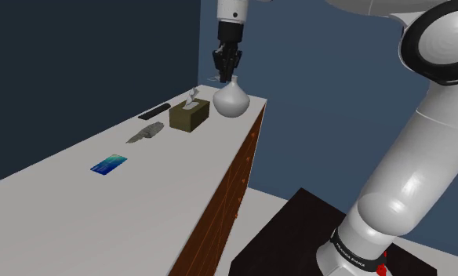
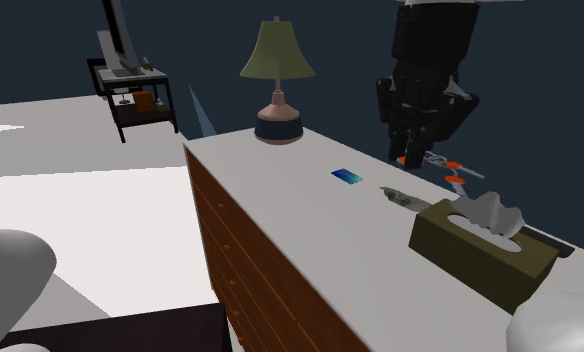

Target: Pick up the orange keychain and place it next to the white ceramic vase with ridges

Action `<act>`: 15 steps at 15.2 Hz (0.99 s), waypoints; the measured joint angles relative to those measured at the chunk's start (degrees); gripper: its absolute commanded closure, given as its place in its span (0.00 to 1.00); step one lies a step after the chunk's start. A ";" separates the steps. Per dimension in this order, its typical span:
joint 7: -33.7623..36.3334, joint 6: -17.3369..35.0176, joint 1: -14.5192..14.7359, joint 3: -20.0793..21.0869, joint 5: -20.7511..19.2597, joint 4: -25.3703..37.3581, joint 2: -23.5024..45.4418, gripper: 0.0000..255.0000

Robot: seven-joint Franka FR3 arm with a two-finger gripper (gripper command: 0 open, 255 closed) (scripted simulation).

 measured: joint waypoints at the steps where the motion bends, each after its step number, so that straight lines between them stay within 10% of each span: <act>1: -0.08 0.72 -0.03 -0.03 0.04 -0.93 -0.21 1.00; 15: -0.26 11.87 -0.08 -0.11 0.42 -14.12 -2.29 1.00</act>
